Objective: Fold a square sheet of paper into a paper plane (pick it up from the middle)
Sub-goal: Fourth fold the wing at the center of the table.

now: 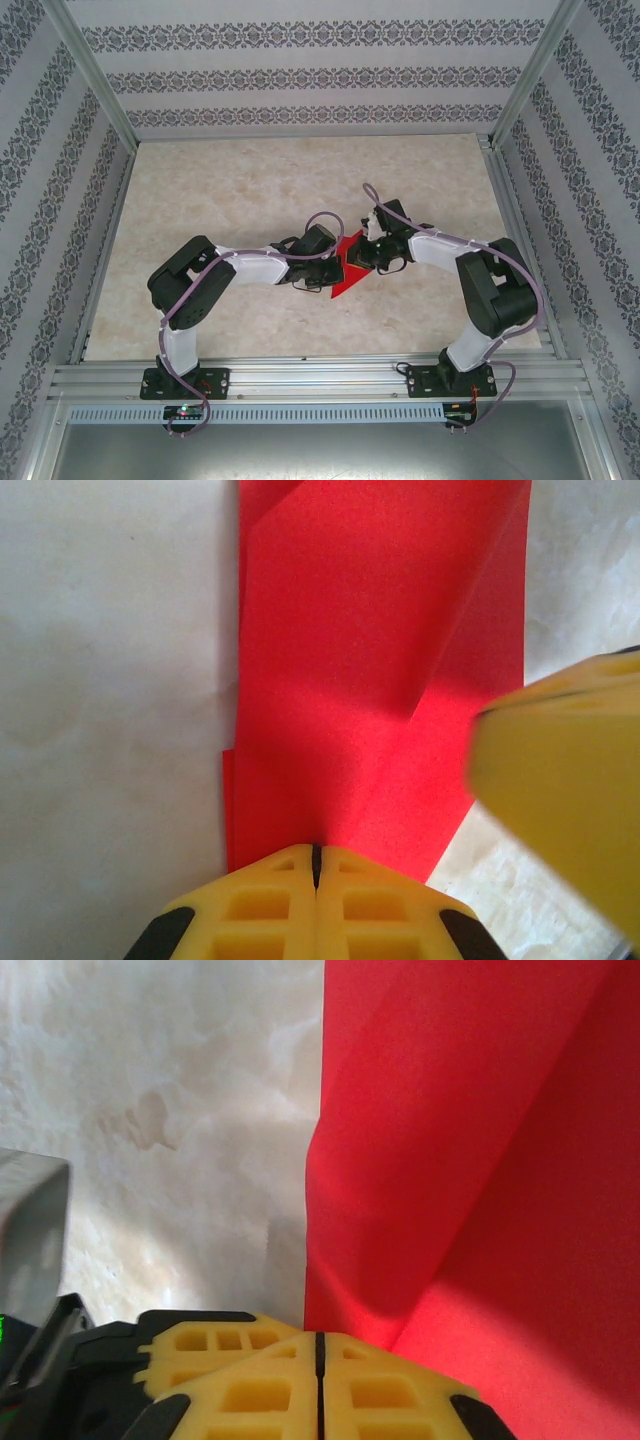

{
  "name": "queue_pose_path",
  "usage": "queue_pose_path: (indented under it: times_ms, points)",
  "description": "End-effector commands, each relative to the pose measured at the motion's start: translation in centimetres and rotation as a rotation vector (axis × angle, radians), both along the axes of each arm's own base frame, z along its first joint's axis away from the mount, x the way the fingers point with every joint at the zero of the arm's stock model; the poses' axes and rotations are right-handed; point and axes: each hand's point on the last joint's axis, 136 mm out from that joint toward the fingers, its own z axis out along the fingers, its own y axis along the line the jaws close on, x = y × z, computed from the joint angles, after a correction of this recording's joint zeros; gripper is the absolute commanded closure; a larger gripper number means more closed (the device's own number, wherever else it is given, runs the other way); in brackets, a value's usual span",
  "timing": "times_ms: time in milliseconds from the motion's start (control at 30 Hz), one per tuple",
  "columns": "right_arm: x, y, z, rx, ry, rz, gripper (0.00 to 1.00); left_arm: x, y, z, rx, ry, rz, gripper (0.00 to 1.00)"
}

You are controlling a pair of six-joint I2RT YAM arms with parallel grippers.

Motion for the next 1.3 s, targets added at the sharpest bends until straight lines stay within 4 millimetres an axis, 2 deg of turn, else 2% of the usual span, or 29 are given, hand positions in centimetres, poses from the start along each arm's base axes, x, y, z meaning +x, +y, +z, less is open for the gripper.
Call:
queue_pose_path:
  times_ms: [0,167,333,567,767,867,967,1100,1167,1267]
  points:
    - [-0.2,0.9,-0.6,0.039,-0.016,0.054,0.94,-3.1,4.0,-5.1,0.188,0.146,0.004,1.0]
    - [-0.4,1.1,-1.9,0.024,0.014,0.078,0.95,-3.2,4.0,-5.2,0.192,0.151,-0.001,1.0]
    - [0.3,-0.2,-3.6,-0.019,0.035,0.055,0.96,-3.6,4.4,-5.3,0.209,0.165,-0.003,1.0]
    - [4.3,-3.7,-4.3,-0.034,0.041,-0.029,0.96,-4.8,5.8,-6.0,0.254,0.192,-0.021,1.0]
    - [8.2,-6.2,-3.1,-0.03,0.003,-0.114,0.95,-5.6,6.5,-6.5,0.279,0.207,-0.031,1.0]
    - [9.3,-6.6,-2.0,-0.003,-0.027,-0.125,0.95,-5.5,7.0,-6.3,0.298,0.199,-0.04,1.0]
    - [8.9,-5.4,0.7,0.069,-0.084,-0.109,0.95,-5.5,7.5,-5.8,0.308,0.186,-0.05,1.0]
    - [7.0,-3.8,4.0,0.116,-0.168,-0.09,0.93,-5.5,8.6,-5.0,0.315,0.16,-0.07,1.0]
    - [5.5,-2.5,4.3,0.106,-0.175,-0.068,0.93,-5.5,8.9,-4.5,0.313,0.146,-0.087,1.0]
    - [3.4,-0.2,3.7,0.08,-0.163,-0.018,0.93,-5.4,9.6,-3.9,0.311,0.129,-0.098,1.0]
